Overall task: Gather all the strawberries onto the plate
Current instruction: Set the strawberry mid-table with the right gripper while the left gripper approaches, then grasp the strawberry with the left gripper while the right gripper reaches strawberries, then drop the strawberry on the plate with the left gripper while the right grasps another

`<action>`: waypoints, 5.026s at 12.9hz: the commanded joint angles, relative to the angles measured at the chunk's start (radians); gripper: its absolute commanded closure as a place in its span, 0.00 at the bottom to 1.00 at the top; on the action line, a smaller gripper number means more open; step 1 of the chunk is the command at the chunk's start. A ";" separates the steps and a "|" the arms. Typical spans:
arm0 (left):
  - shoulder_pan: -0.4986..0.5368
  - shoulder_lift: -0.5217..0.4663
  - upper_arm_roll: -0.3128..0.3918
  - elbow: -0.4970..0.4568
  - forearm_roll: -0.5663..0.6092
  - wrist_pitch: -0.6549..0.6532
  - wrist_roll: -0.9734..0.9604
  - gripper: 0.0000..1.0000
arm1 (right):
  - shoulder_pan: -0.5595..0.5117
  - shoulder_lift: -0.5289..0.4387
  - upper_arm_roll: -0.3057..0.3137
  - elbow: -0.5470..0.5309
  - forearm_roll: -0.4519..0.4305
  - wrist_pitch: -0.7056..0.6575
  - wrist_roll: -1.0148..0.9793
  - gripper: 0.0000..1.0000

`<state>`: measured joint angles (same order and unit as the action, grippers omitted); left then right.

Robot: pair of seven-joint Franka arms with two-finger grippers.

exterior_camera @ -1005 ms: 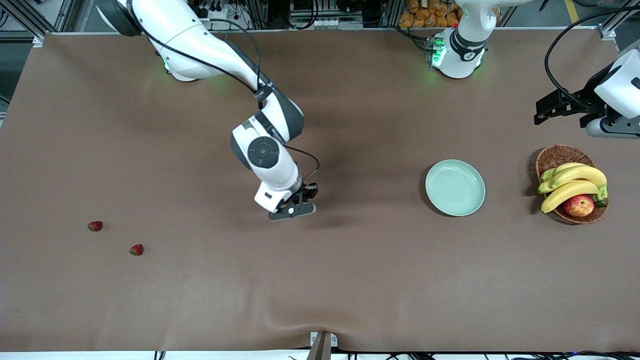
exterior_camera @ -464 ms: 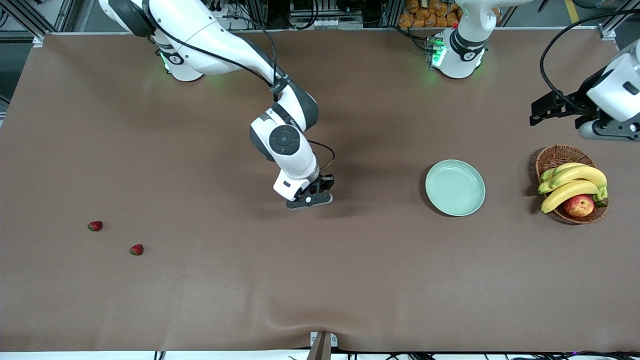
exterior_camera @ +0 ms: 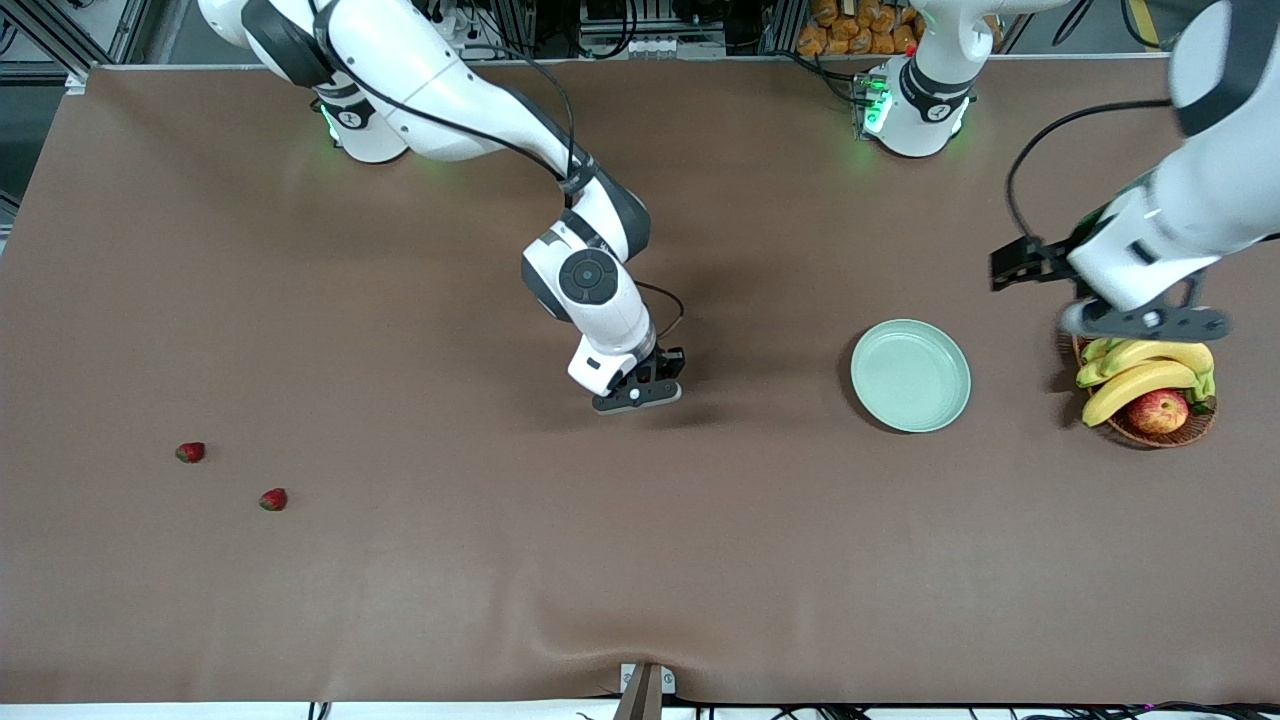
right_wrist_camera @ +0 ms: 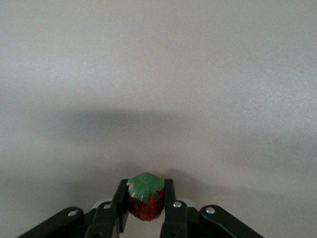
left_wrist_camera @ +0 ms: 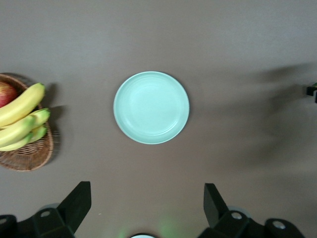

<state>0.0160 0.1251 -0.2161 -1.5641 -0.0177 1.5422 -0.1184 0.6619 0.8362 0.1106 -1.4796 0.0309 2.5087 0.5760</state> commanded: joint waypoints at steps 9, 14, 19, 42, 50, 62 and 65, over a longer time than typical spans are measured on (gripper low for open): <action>-0.249 0.217 -0.008 0.018 0.002 0.238 -0.369 0.00 | -0.137 -0.143 -0.038 0.001 -0.051 -0.077 -0.037 0.00; -0.428 0.487 0.009 0.209 0.008 0.432 -0.553 0.00 | -0.286 -0.172 -0.043 0.001 -0.052 -0.148 -0.244 0.00; -0.533 0.616 0.012 0.214 0.093 0.639 -0.687 0.00 | -0.366 -0.193 -0.069 -0.011 -0.054 -0.154 -0.306 0.00; -0.760 0.754 0.201 0.213 0.165 0.802 -0.768 1.00 | -0.714 -0.237 -0.135 -0.140 -0.167 -0.254 -0.403 0.00; -0.530 0.470 0.207 0.202 0.168 0.430 -0.542 1.00 | -0.746 -0.068 -0.137 -0.091 -0.051 -0.078 -0.407 0.00; -0.320 0.378 0.204 -0.099 0.180 0.366 -0.213 1.00 | -0.720 -0.049 -0.134 -0.045 -0.055 -0.071 -0.412 1.00; -0.300 0.370 0.207 -0.215 0.186 0.456 -0.207 1.00 | -0.667 -0.101 -0.134 -0.047 -0.057 -0.132 -0.415 1.00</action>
<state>-0.3087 0.5473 -0.0022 -1.6657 0.1393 1.9251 -0.3345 -0.0346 0.7821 -0.0240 -1.5237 -0.0273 2.4291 0.1687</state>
